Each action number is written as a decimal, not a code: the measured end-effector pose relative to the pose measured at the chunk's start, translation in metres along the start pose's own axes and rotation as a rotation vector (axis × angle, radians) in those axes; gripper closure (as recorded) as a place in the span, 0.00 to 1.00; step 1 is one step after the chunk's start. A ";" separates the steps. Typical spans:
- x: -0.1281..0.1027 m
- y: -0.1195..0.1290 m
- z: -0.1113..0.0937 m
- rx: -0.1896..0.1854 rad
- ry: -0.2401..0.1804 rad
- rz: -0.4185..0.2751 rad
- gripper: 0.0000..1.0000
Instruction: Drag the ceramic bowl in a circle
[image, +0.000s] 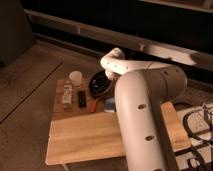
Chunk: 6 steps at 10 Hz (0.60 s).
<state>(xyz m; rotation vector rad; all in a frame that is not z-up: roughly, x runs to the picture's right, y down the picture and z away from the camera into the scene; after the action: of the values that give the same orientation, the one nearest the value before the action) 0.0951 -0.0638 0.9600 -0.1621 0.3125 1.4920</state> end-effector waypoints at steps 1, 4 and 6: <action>0.006 -0.019 -0.001 0.029 0.007 0.015 1.00; 0.009 -0.053 0.008 0.075 0.014 0.047 1.00; -0.006 -0.058 0.014 0.071 -0.005 0.065 1.00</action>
<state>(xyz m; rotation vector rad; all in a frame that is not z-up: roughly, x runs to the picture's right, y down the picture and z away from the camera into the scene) 0.1543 -0.0697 0.9703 -0.0921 0.3687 1.5433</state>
